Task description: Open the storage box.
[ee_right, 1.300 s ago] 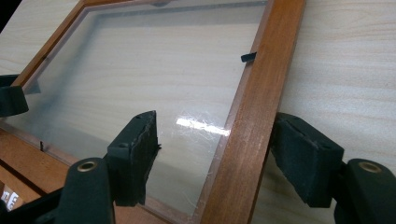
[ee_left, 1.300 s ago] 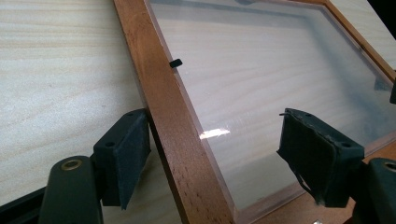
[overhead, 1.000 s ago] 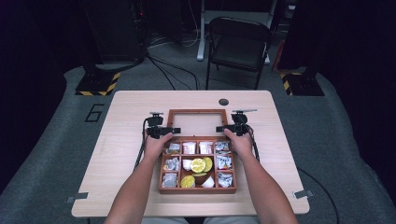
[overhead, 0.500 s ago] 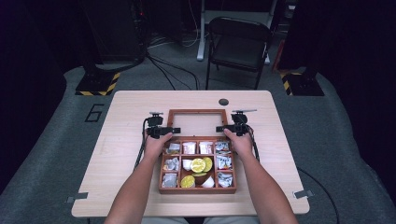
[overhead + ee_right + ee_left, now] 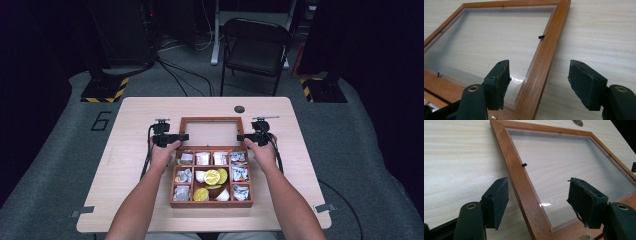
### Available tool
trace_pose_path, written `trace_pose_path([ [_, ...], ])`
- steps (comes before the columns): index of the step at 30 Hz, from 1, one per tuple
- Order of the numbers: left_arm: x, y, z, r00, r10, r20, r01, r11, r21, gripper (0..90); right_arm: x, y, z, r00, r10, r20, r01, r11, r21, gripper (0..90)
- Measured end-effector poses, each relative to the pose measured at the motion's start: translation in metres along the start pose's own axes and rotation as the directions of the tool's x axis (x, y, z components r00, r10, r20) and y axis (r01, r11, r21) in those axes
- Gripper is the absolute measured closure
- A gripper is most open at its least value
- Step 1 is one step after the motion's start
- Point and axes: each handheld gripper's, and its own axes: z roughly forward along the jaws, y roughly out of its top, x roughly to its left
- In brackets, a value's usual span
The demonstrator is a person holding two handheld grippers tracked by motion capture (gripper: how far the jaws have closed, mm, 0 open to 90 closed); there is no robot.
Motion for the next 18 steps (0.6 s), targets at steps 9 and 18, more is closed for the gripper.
trace_pose_path([
  [9, -0.012, 0.000, -0.027, 0.9981, 0.061, -0.001, -0.061, 0.9981, 0.007, 36.5, 0.018, -0.005, -0.031, 0.9925, -0.121, 0.019, 0.122, 0.990, -0.070, 35.2],
  [18, -0.031, -0.007, -0.044, 0.9926, 0.120, 0.014, -0.120, 0.9926, -0.018, 35.9, 0.045, -0.019, -0.053, 0.9714, -0.225, -0.077, 0.219, 0.972, -0.082, 28.3],
])
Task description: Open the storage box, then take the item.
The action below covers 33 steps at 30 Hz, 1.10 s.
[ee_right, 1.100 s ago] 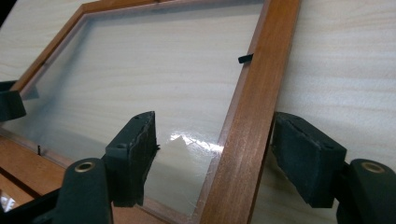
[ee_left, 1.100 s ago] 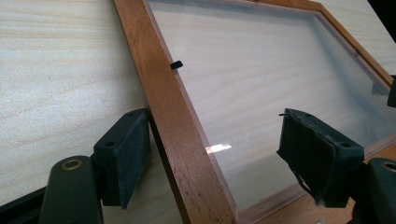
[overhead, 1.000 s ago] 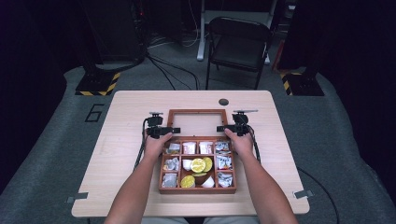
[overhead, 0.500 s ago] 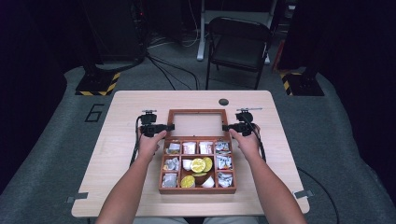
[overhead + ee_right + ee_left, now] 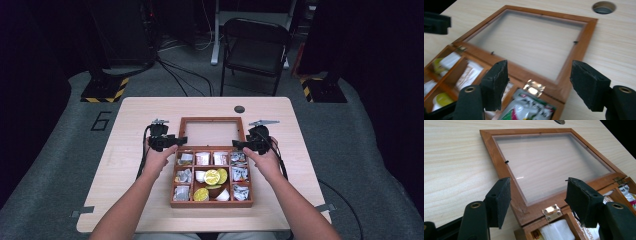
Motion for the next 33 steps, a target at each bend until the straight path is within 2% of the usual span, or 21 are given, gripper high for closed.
trace_pose_path([
  [4, -0.006, -0.002, -0.003, 0.9997, 0.004, 0.026, -0.004, 0.9999, 0.013, 33.4, 0.012, -0.003, -0.006, 0.9991, -0.030, -0.032, 0.030, 1.000, -0.003, 27.0],
  [7, -0.010, -0.005, -0.007, 0.9993, 0.015, 0.033, -0.015, 0.9999, 0.004, 33.4, 0.021, -0.008, -0.008, 0.9972, -0.062, -0.042, 0.062, 0.998, -0.002, 27.3],
  [9, -0.012, -0.007, -0.008, 0.9992, 0.007, 0.039, -0.007, 1.0000, -0.002, 33.5, 0.026, -0.013, -0.011, 0.9950, -0.090, -0.044, 0.090, 0.996, -0.006, 27.9],
  [13, -0.016, -0.012, -0.011, 0.9987, 0.023, 0.047, -0.022, 0.9997, -0.012, 33.3, 0.036, -0.024, -0.015, 0.9900, -0.121, -0.073, 0.121, 0.993, -0.011, 30.4],
  [16, -0.017, -0.016, -0.015, 0.9973, -0.003, 0.074, 0.005, 0.9996, -0.029, 33.1, 0.043, -0.032, -0.017, 0.9813, -0.157, -0.112, 0.158, 0.987, 0.008, 33.4],
  [21, -0.020, -0.021, -0.021, 0.9966, 0.011, 0.081, -0.008, 0.9993, -0.036, 32.6, 0.057, -0.046, -0.019, 0.9699, -0.210, -0.123, 0.211, 0.977, -0.001, 33.4],
  [23, -0.022, -0.021, -0.024, 0.9971, 0.024, 0.073, -0.021, 0.9990, -0.040, 32.6, 0.063, -0.049, -0.017, 0.9680, -0.209, -0.140, 0.212, 0.977, 0.009, 32.9],
  [24, -0.022, -0.022, -0.026, 0.9970, 0.022, 0.074, -0.019, 0.9990, -0.042, 32.6, 0.066, -0.050, -0.016, 0.9630, -0.227, -0.144, 0.231, 0.973, 0.006, 32.3],
  [27, -0.023, -0.022, -0.029, 0.9961, 0.027, 0.084, -0.023, 0.9986, -0.047, 32.6, 0.075, -0.055, -0.013, 0.9556, -0.252, -0.153, 0.257, 0.966, 0.016, 31.1],
  [33, -0.022, -0.025, -0.035, 0.9943, 0.011, 0.107, -0.004, 0.9982, -0.060, 32.6, 0.092, -0.060, -0.006, 0.9403, -0.287, -0.183, 0.296, 0.955, 0.026, 29.6],
])
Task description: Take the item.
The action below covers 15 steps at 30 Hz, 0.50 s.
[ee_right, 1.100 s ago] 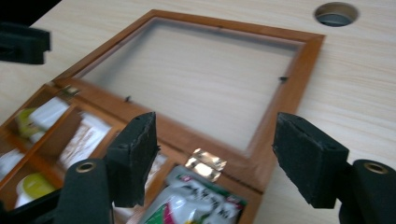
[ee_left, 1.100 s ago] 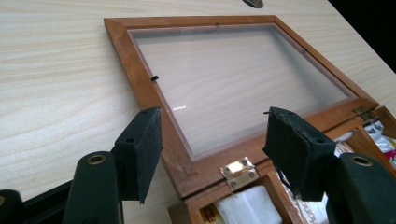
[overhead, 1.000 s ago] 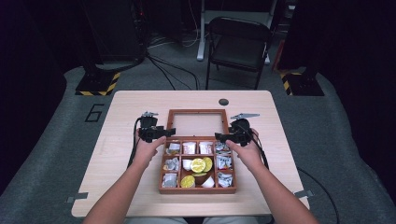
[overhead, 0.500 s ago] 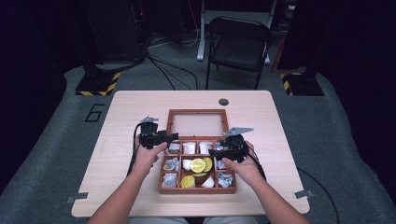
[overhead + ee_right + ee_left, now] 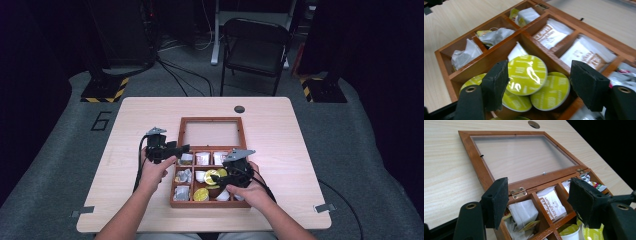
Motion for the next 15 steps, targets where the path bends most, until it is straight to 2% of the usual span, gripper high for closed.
trace_pose_path([
  [5, 0.001, -0.004, -0.002, 1.0000, -0.003, -0.002, 0.003, 1.0000, -0.005, 32.6, 0.010, 0.002, 0.009, 0.9997, -0.024, 0.002, 0.024, 1.000, 0.014, 28.7],
  [7, 0.002, -0.005, -0.003, 1.0000, -0.008, -0.005, 0.008, 0.9999, -0.008, 32.6, 0.011, 0.003, 0.013, 0.9992, -0.039, 0.007, 0.039, 0.999, 0.016, 28.6],
  [11, 0.004, -0.007, -0.004, 0.9999, -0.001, -0.014, 0.001, 1.0000, -0.008, 32.6, 0.013, 0.003, 0.017, 0.9996, -0.028, 0.000, 0.028, 0.999, 0.031, 27.9],
  [15, 0.005, -0.010, -0.004, 0.9997, 0.005, -0.022, -0.005, 1.0000, -0.004, 32.6, 0.015, 0.002, 0.022, 0.9986, -0.053, -0.007, 0.053, 0.997, 0.048, 26.9],
])
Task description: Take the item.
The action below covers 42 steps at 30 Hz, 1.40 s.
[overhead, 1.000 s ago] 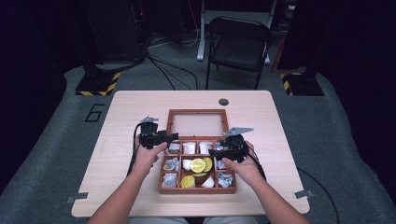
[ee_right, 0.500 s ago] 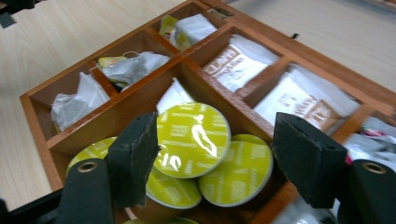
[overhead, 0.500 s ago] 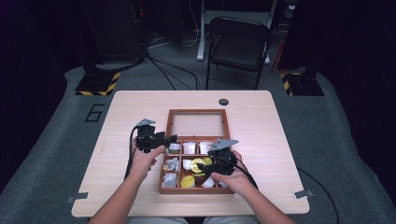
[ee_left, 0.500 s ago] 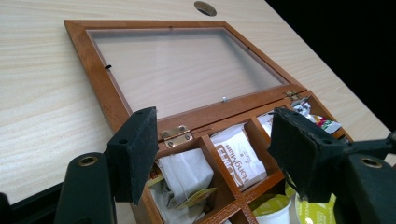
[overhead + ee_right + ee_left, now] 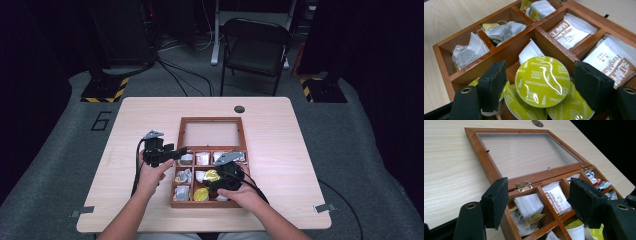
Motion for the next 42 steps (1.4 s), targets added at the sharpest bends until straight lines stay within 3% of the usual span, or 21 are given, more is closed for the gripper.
trace_pose_path([
  [18, 0.0013, -0.0007, 0.0001, 1.0000, -0.001, 0.002, 0.001, 1.0000, -0.004, 32.8, 0.0019, -0.0014, 0.0069, 0.9990, -0.032, 0.031, 0.030, 0.998, 0.058, 36.3],
  [29, 0.0026, -0.0011, -0.0025, 1.0000, 0.003, -0.005, -0.003, 0.9999, -0.017, 33.3, 0.0006, -0.0012, 0.0063, 0.9992, -0.029, 0.028, 0.028, 0.998, 0.052, 37.3],
  [32, 0.0032, -0.0014, -0.0022, 1.0000, 0.007, -0.006, -0.007, 0.9999, -0.015, 33.3, 0.0013, -0.0010, 0.0059, 0.9998, -0.002, 0.022, 0.001, 0.999, 0.053, 37.3],
  [33, 0.0030, -0.0014, -0.0022, 1.0000, 0.002, -0.006, -0.002, 0.9998, -0.018, 33.3, -0.0001, -0.0009, 0.0057, 0.9995, -0.020, 0.023, 0.019, 0.999, 0.048, 37.3],
  [42, 0.0045, -0.0015, -0.0026, 0.9999, 0.000, -0.010, 0.000, 0.9998, -0.022, 33.3, 0.0020, 0.0023, 0.0009, 1.0000, -0.008, 0.002, 0.008, 0.999, 0.035, 37.3],
])
